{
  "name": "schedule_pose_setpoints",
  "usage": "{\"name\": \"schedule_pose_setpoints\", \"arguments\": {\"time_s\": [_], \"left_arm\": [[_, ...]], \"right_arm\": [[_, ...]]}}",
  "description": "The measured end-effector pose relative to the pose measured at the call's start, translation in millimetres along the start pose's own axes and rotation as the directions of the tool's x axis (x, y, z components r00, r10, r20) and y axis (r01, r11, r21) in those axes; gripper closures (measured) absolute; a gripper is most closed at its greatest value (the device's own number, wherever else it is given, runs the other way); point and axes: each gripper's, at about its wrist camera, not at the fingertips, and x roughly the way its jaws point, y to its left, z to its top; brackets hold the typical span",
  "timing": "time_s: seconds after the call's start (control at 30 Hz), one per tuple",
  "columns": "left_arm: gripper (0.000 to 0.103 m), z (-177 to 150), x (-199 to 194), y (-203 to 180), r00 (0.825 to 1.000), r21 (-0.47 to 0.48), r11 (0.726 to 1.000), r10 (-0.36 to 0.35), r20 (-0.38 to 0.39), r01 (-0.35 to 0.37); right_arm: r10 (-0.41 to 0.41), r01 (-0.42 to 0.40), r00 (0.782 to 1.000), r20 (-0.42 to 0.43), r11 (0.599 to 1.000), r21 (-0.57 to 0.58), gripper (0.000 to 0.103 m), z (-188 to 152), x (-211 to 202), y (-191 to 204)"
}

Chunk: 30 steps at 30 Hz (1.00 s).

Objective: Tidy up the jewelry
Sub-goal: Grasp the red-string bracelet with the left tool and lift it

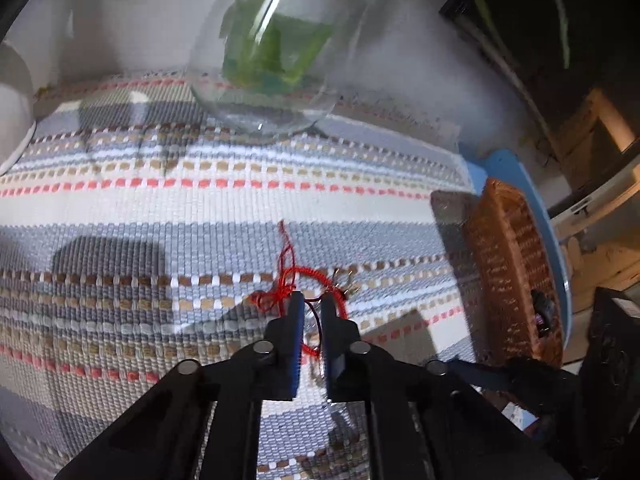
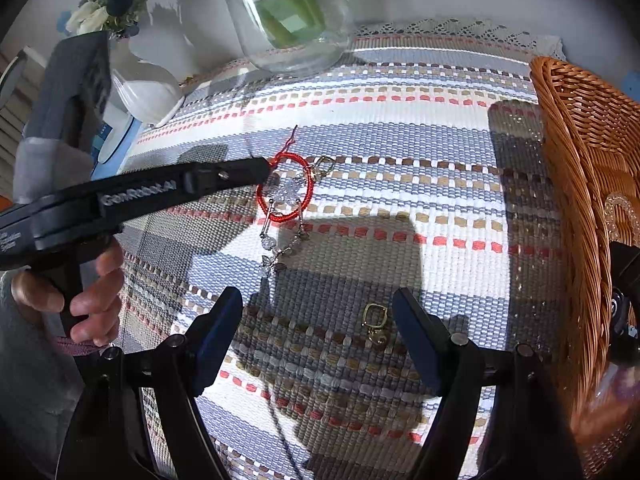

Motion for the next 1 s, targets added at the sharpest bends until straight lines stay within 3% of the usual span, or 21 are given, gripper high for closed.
{"name": "schedule_pose_setpoints", "arguments": {"time_s": [0.13, 0.33, 0.63, 1.0], "left_arm": [[0.101, 2, -12, 3, 0.998, -0.007, 1.000, -0.026, 0.058, 0.026], [0.102, 3, -22, 17, 0.995, -0.040, 0.999, -0.007, 0.103, 0.012], [0.102, 0, -69, 30, 0.980, -0.059, 0.998, 0.011, 0.198, 0.000], [0.102, -15, -130, 19, 0.954, -0.032, 0.994, -0.089, 0.286, 0.102]], "right_arm": [[-0.009, 0.009, 1.000, 0.000, 1.000, -0.005, 0.024, 1, 3, -1], [-0.029, 0.029, 1.000, 0.003, 0.999, -0.040, 0.024, 5, 12, 4], [-0.048, 0.049, 0.999, 0.007, 0.994, -0.098, 0.024, 13, 28, 16], [0.013, -0.010, 1.000, 0.021, 0.990, -0.140, 0.024, 22, 27, 40]]}}
